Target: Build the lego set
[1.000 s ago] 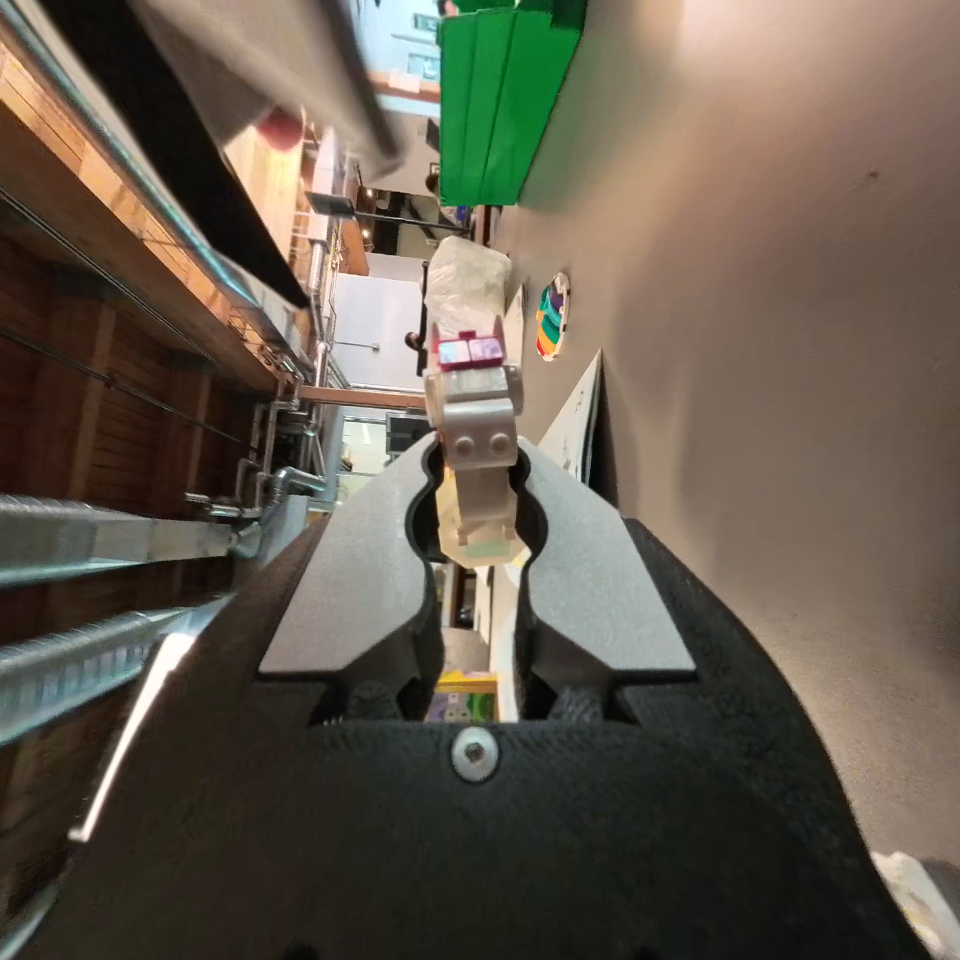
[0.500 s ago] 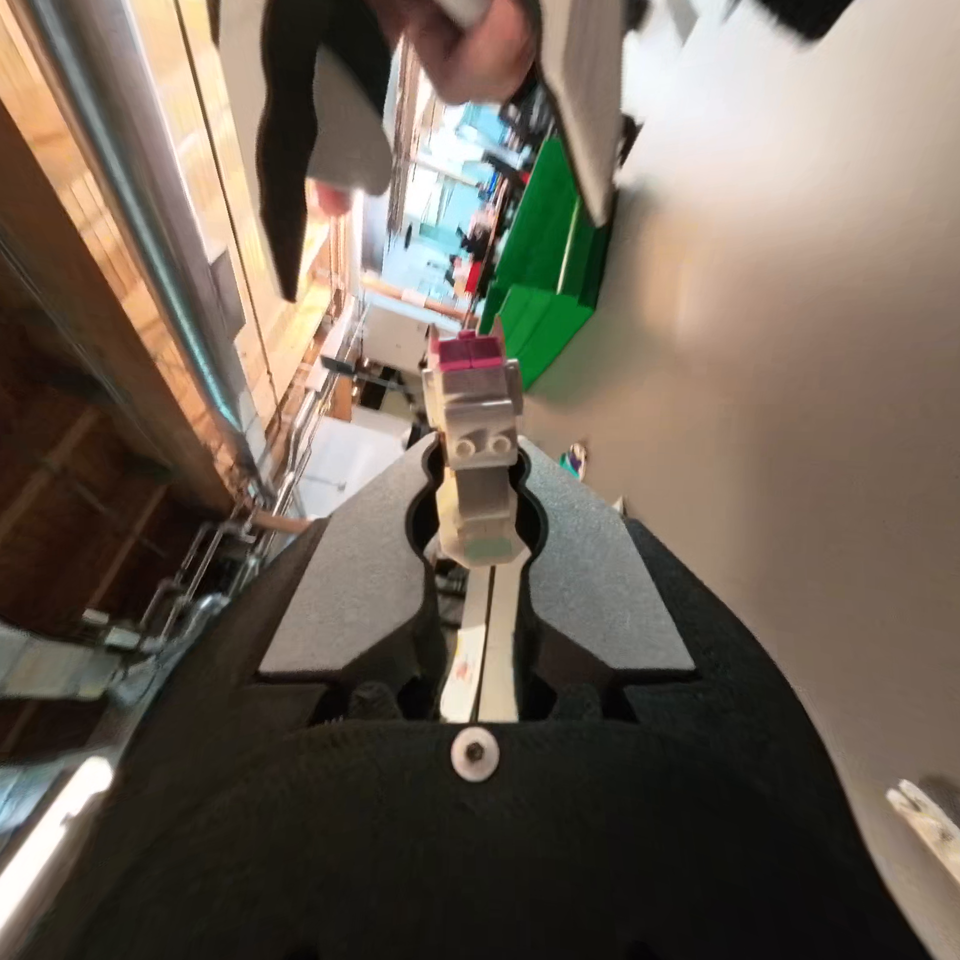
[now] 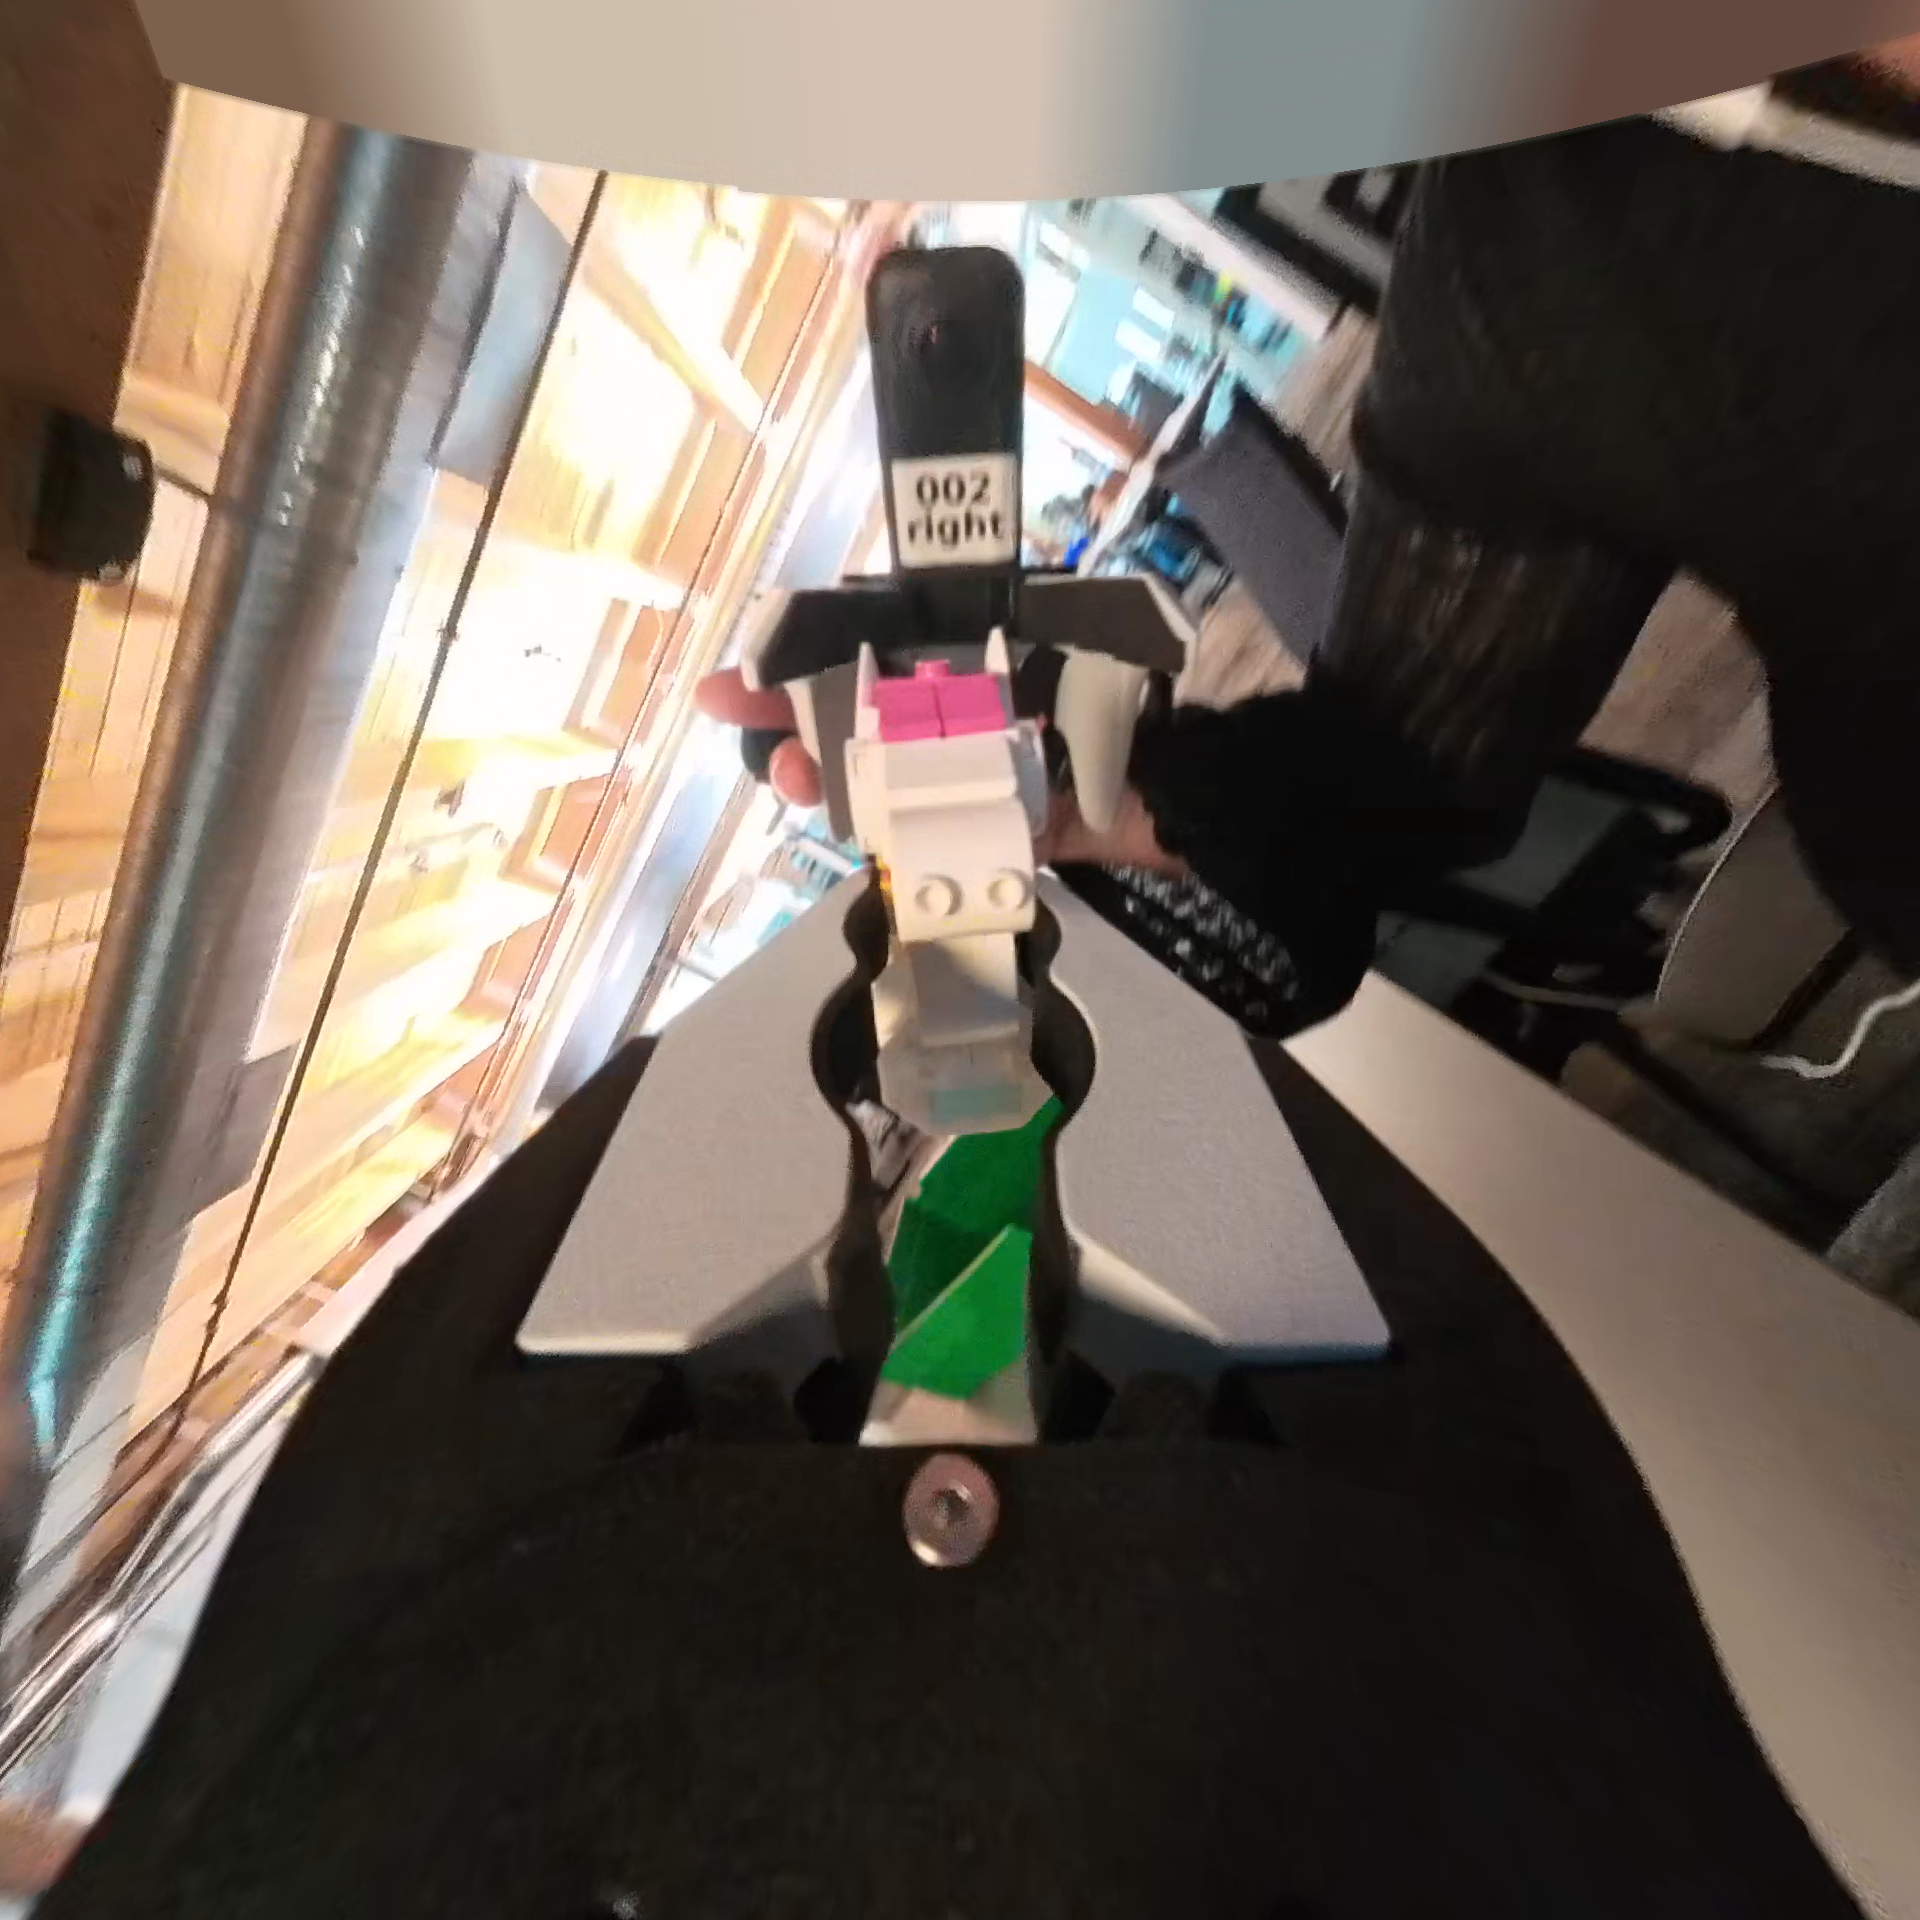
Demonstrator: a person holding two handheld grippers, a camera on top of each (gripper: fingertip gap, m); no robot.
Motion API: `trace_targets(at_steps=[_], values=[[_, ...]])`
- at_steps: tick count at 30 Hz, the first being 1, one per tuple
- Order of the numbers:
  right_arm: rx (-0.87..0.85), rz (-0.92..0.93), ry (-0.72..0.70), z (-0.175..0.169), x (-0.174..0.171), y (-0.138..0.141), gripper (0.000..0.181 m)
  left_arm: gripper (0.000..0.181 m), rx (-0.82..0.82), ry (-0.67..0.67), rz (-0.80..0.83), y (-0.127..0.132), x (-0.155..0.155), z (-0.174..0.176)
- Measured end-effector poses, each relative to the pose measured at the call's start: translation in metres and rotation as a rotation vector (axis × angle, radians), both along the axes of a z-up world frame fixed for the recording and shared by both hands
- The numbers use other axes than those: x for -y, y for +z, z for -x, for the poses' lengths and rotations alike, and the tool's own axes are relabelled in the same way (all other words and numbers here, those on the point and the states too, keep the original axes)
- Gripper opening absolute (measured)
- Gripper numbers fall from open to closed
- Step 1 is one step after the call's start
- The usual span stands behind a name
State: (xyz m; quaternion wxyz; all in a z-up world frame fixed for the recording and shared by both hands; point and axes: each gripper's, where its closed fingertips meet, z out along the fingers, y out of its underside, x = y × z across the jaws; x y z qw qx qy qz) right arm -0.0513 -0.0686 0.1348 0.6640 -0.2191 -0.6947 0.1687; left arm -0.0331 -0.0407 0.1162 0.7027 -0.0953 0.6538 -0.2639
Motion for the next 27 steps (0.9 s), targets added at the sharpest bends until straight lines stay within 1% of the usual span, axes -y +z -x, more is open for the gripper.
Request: trace_targets(at_steps=[3, 6, 9, 11, 13, 15, 17, 19, 21, 25, 27], values=[[-0.051, -0.004, 0.035, 0.004, 0.004, 0.024, 0.066, 0.024, 0.018, -0.078, 0.003, 0.021, 0.006, 0.006], [-0.075, 0.015, 0.059, 0.007, 0.001, 0.031, 0.064, 0.024, 0.002, -0.1, -0.012, 0.027, 0.003, 0.009], [-0.104, 0.04, 0.094, 0.009, -0.007, 0.026, 0.061, 0.024, -0.01, -0.149, -0.011, 0.027, -0.003, 0.013], [-0.12, 0.046, 0.112, 0.012, -0.017, 0.02, 0.061, 0.024, -0.027, -0.171, 0.0, 0.021, -0.01, 0.015], [-0.143, 0.067, 0.142, 0.014, -0.029, 0.015, 0.058, 0.024, -0.045, -0.148, -0.035, 0.012, -0.021, 0.015], [-0.171, 0.108, 0.204, 0.013, -0.043, 0.009, 0.055, 0.024, -0.028, -0.124, -0.072, 0.008, -0.032, 0.015], [-0.197, 0.136, 0.261, 0.012, -0.054, 0.006, 0.054, 0.024, -0.009, -0.159, -0.086, 0.007, -0.035, 0.017], [-0.191, 0.096, 0.261, 0.014, -0.062, 0.006, 0.054, 0.024, 0.005, -0.185, -0.099, 0.006, -0.041, 0.019], [-0.195, 0.052, 0.26, 0.016, -0.066, 0.005, 0.056, 0.024, 0.015, -0.181, -0.096, 0.007, -0.051, 0.019], [-0.181, 0.024, 0.272, 0.021, -0.075, 0.002, 0.06, 0.024, 0.008, -0.257, -0.041, 0.006, -0.062, 0.02], [-0.177, 0.002, 0.283, 0.024, -0.077, -0.001, 0.059, 0.024, -0.008, -0.267, -0.006, 0.003, -0.069, 0.017]])
